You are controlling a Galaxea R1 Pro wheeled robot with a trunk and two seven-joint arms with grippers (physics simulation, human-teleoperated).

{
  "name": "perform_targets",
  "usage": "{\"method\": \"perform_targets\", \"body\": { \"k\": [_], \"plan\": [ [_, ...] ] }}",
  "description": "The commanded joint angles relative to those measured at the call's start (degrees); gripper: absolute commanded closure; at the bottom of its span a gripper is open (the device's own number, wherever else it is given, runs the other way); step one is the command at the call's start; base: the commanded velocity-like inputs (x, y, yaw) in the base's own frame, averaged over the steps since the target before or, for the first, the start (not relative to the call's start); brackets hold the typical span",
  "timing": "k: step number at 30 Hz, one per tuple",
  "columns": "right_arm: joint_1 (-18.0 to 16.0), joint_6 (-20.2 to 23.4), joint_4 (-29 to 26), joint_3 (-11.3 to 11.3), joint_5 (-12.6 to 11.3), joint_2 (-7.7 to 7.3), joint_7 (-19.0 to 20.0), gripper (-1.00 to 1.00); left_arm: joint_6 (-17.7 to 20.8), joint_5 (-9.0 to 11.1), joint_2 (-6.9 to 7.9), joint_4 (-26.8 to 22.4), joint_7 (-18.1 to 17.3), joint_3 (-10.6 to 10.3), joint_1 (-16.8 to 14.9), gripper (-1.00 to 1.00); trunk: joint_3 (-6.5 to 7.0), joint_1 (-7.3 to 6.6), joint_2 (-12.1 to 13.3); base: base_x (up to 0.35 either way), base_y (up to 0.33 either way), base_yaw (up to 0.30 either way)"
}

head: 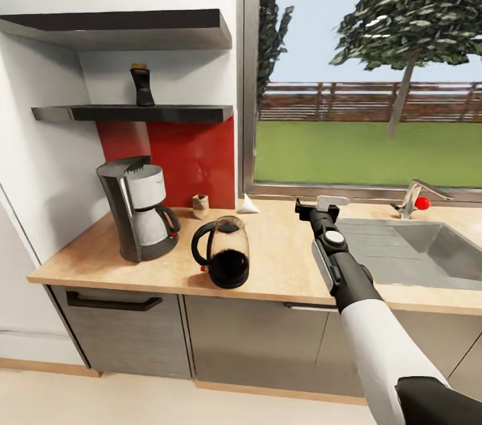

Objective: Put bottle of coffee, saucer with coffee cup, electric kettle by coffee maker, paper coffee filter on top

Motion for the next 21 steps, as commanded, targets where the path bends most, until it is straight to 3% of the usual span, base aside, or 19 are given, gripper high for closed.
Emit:
{"method": "perform_targets", "body": {
  "k": [1,21],
  "plan": [
    [0.0,0.4,0.0,-0.1,0.3,0.05,-0.1,-1.0,0.1,0.1,0.09,0.0,0.0,0.1,0.0,-1.0,-0.04,0.06,-0.1,0.334,0.0,0.0],
    [0.0,0.5,-0.1,-0.1,0.6,0.05,-0.1,-1.0,0.0,0.1,0.24,0.0,0.1,0.1,0.2,-1.0,-0.04,0.06,-0.1,0.334,0.005,0.0]
  ]
}}
